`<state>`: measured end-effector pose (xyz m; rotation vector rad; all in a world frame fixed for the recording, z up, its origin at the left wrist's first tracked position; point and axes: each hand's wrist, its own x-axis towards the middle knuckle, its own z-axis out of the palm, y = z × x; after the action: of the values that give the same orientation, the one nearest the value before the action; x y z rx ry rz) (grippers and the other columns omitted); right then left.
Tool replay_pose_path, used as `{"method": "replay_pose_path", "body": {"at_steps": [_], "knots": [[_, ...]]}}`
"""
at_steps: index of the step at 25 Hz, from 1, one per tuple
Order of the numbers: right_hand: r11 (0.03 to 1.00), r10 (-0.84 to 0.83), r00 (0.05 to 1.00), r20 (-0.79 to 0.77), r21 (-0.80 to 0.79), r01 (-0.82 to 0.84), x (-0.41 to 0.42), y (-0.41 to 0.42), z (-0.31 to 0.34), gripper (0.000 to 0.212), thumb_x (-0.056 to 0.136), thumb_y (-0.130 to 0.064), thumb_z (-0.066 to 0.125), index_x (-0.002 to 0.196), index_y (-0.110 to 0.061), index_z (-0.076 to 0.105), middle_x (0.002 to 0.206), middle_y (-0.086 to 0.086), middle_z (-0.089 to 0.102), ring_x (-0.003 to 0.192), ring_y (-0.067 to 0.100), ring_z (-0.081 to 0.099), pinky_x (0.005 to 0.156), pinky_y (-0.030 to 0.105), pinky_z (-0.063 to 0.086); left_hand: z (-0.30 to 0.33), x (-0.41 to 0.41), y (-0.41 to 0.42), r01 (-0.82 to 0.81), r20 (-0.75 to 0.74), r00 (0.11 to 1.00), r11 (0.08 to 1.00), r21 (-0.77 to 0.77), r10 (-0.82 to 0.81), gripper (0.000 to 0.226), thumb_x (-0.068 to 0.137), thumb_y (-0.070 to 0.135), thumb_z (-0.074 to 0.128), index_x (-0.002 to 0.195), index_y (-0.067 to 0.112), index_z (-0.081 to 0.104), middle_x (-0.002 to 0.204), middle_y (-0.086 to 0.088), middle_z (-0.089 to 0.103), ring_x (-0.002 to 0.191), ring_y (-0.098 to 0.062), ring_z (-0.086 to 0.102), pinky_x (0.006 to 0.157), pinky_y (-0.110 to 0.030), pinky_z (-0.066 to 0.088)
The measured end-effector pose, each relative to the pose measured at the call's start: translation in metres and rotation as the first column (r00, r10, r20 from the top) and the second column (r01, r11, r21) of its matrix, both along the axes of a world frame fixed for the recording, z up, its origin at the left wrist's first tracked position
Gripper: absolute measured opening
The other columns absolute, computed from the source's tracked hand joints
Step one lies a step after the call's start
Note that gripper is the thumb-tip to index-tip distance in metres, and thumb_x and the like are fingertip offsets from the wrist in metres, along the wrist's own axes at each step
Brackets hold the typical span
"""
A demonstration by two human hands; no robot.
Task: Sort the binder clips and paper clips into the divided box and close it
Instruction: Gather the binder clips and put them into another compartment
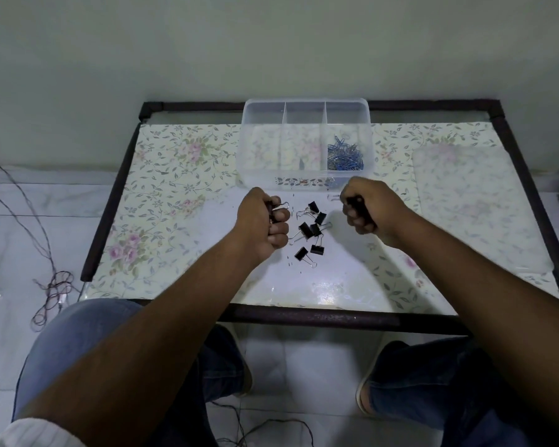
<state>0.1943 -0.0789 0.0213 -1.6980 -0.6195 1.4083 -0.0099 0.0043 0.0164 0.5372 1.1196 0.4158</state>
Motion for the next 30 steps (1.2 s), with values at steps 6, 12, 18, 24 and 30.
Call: {"method": "replay_pose_path", "body": {"at_steps": [6,12,18,24,30], "knots": [[0.956,-0.253,0.934,-0.253,0.084,0.282,-0.013,0.046,0.021,0.019,0.088,-0.026,0.045,0.072,-0.017,0.050,0.063,-0.001,0.045,0.049,0.013,0.032,0.044,0.023,0.022,0.033,0.040,0.039,-0.056,0.048,0.997,0.997,0.055,0.053,0.033,0.103,0.024,0.040,0.070,0.022,0.044,0.064,0.000,0.049,0.037,-0.009,0.023,0.037,-0.015,0.017],[0.891,-0.416,0.891,-0.182,0.115,0.440,-0.015,0.104,0.030,0.015,0.090,-0.022,0.059,0.086,-0.010,0.067,0.071,0.004,0.058,0.056,0.015,0.049,0.052,0.024,0.045,0.035,0.079,0.087,-0.227,0.016,0.974,0.971,0.081,0.226,0.025,0.096,0.006,0.032,0.076,0.016,0.043,0.069,-0.003,0.038,0.052,-0.015,0.030,0.042,-0.020,0.028],[0.875,-0.454,0.874,-0.173,0.102,0.474,-0.011,0.140,0.012,0.010,0.091,-0.018,0.067,0.097,-0.010,0.069,0.087,0.007,0.065,0.077,0.021,0.062,0.073,0.031,0.059,0.023,0.096,0.112,-0.196,-0.018,0.980,0.971,0.140,0.200,0.025,0.104,0.011,0.041,0.117,0.009,0.061,0.096,-0.013,0.057,0.075,-0.025,0.057,0.073,-0.034,0.053],[0.910,-0.403,0.915,-0.036,0.090,0.405,-0.020,0.153,0.007,0.040,0.091,-0.039,0.071,0.122,-0.013,0.071,0.106,0.002,0.064,0.093,0.019,0.057,0.078,0.033,0.046,0.021,0.094,0.114,-0.198,-0.013,0.979,0.970,0.144,0.202,0.045,0.105,0.023,0.036,0.137,0.005,0.061,0.128,-0.016,0.062,0.104,-0.025,0.052,0.091,-0.037,0.043],[0.937,-0.343,0.938,-0.037,0.059,0.345,-0.024,0.149,0.015,0.084,0.089,-0.070,0.066,0.151,-0.015,0.052,0.154,0.006,0.055,0.142,0.023,0.050,0.098,0.033,0.037,0.035,0.085,0.101,-0.324,0.105,0.944,0.937,0.133,0.312,0.051,0.107,0.019,0.030,0.153,0.005,0.047,0.153,-0.016,0.054,0.141,-0.030,0.052,0.120,-0.043,0.032]]}}
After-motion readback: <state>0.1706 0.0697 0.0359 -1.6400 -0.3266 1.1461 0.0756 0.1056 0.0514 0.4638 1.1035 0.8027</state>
